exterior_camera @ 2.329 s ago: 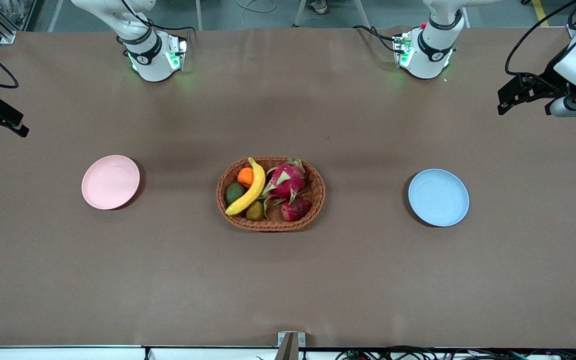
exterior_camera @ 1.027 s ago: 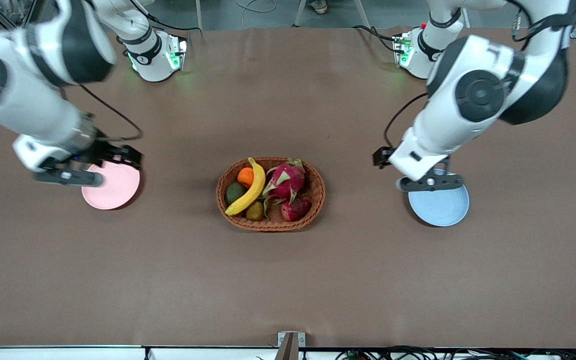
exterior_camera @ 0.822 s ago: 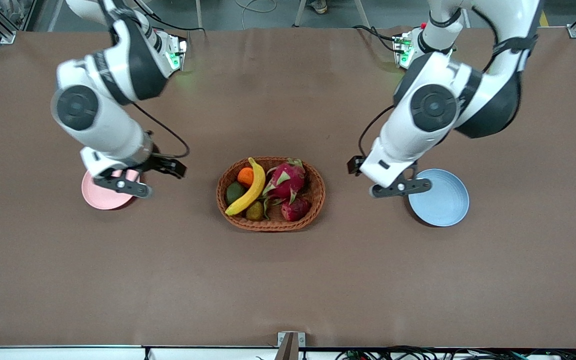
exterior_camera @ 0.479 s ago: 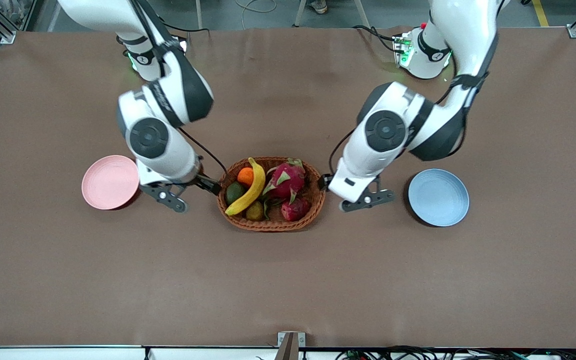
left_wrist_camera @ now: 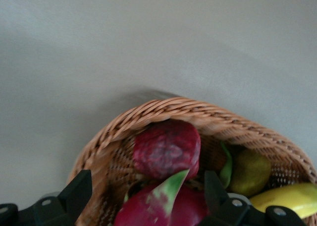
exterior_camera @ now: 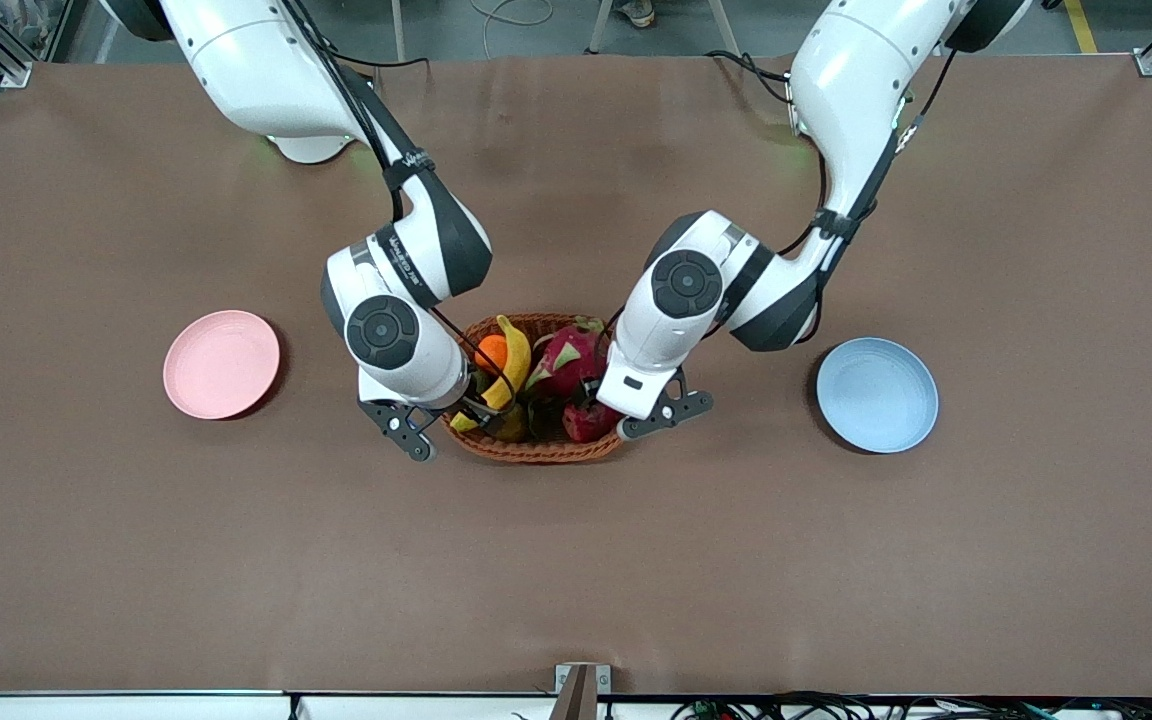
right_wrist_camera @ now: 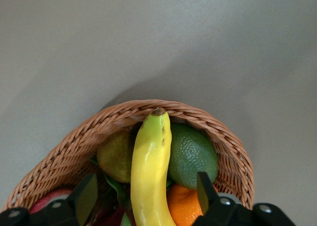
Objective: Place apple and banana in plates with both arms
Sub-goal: 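Grasp the banana with the right gripper while the left gripper grasps the dragon fruit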
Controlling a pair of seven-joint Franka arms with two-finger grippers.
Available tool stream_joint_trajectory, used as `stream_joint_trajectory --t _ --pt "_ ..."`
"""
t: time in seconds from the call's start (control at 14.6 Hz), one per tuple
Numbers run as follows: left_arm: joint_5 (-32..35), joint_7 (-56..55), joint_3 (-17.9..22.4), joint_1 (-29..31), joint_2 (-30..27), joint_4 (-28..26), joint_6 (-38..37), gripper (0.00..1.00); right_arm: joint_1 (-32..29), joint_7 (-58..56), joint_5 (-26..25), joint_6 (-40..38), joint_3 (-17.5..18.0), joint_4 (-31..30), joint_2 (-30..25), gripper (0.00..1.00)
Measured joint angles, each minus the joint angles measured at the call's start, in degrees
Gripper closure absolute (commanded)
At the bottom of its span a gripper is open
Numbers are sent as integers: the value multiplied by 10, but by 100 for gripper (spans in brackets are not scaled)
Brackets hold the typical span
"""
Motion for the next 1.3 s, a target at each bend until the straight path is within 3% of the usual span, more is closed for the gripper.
stream_joint_trajectory --t 0.41,1.16,1.3 --pt "0 -89 0 -19 45 2 66 0 15 3 2 0 0 1 17 21" --pt "0 -92 6 -19 80 4 116 0 17 4 22 3 -1 2 43 27" --pt "0 -92 6 -19 85 4 117 5 17 4 28 3 -1 4 43 30"
